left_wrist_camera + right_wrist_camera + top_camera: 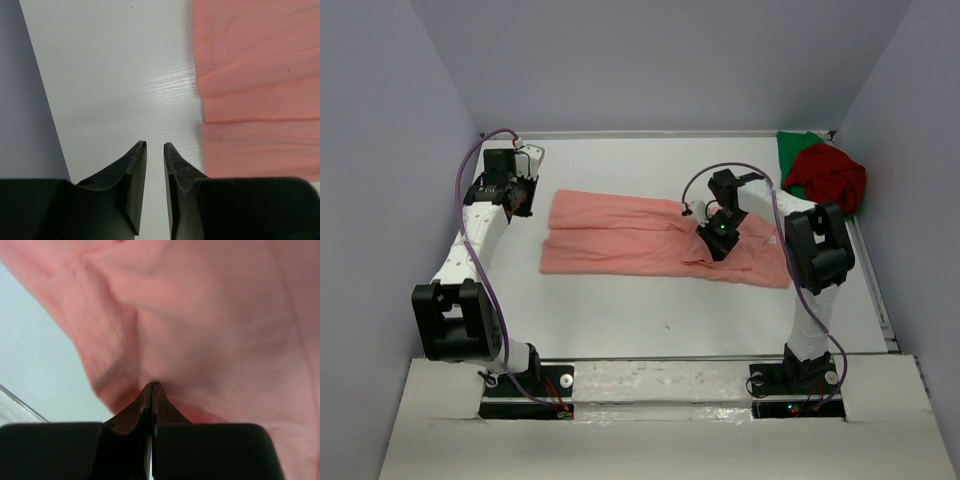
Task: Fold and stack the t-shirts
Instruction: Fold the other side of the tshirt into a rectangle
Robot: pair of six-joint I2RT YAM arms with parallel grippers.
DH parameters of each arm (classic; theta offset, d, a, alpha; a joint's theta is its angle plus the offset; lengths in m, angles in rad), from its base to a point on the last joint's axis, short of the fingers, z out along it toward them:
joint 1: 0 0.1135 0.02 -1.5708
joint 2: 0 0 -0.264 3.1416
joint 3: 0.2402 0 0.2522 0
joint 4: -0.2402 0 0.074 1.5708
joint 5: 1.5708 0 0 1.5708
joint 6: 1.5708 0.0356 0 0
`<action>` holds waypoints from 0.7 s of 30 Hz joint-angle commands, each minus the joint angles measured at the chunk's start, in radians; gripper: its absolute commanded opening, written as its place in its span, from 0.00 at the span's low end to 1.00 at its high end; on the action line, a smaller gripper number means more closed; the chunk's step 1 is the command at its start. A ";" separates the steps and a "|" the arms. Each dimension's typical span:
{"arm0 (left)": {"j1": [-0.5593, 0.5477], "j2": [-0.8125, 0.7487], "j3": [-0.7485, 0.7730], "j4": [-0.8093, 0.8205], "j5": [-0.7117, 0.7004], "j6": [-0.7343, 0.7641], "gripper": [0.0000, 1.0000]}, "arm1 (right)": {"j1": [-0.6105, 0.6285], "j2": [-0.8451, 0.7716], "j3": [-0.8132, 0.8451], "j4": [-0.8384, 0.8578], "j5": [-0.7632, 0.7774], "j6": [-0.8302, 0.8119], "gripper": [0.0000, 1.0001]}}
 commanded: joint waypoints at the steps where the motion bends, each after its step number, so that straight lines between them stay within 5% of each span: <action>1: -0.003 -0.034 -0.001 0.017 0.022 0.009 0.33 | -0.002 -0.149 -0.087 -0.011 0.005 0.016 0.00; 15: -0.008 -0.060 -0.002 0.016 0.057 0.008 0.33 | -0.002 -0.406 -0.181 -0.097 0.009 0.059 0.00; 21: -0.008 -0.059 0.003 0.000 0.100 0.008 0.33 | -0.011 -0.383 -0.136 0.059 0.308 0.189 0.00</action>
